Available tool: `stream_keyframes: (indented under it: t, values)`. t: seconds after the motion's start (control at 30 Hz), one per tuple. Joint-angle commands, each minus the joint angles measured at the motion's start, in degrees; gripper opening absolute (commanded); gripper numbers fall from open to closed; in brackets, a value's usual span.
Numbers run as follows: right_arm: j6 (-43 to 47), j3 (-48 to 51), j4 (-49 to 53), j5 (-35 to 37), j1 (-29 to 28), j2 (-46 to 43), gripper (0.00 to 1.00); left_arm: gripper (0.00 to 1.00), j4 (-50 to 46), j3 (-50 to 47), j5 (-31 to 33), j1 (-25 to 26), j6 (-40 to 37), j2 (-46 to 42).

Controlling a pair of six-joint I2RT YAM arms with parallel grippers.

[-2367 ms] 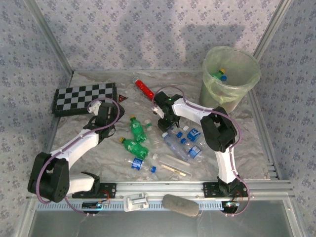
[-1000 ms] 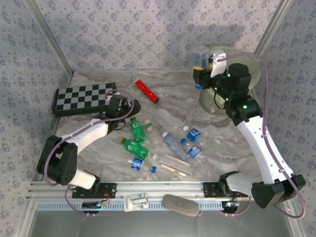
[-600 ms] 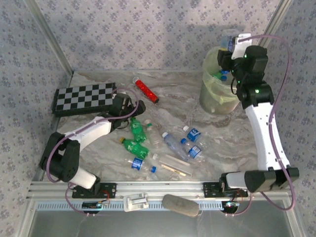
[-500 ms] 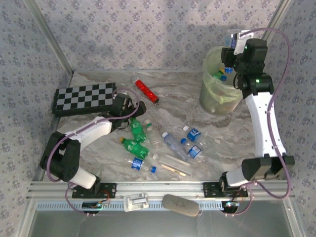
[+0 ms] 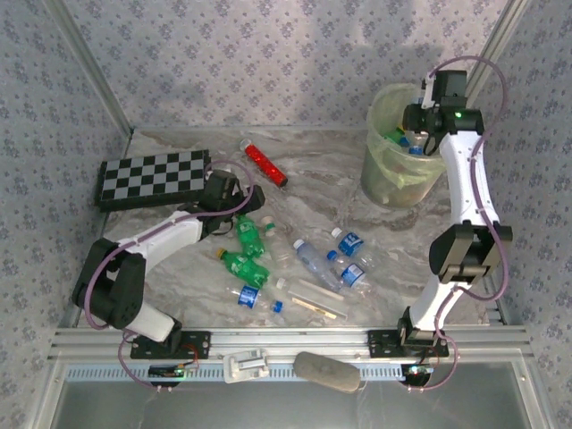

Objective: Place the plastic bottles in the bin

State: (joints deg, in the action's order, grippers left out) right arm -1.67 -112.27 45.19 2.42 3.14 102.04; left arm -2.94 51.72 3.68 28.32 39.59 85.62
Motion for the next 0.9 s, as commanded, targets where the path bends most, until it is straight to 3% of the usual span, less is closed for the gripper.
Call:
stream_keyframes:
  t: [0.0,0.17,0.37,0.57,0.87]
  values:
    - [-2.3,-2.5,2.7,-1.0,0.4,0.8,0.56,1.00,-0.3,1.8,0.6,0.3,-1.6,0.2]
    - [-2.5,-2.6,0.4,0.1,0.4,-0.2,0.76,1.00,-0.3,1.2,1.4,0.4,-1.4,-0.4]
    - [-1.8,-3.1,-0.6,1.0,-1.1,-3.7,0.86,1.00,0.1,1.2,2.4,0.4,-1.3,-0.3]
    - [0.3,2.9,-4.7,4.4,-6.4,-12.0,0.96,1.00,0.7,1.5,2.5,0.4,-1.7,0.1]
    - [-0.8,21.1,-10.5,-7.8,-16.3,-26.5,0.99,1.00,1.7,1.0,2.9,0.4,-1.8,-0.3]
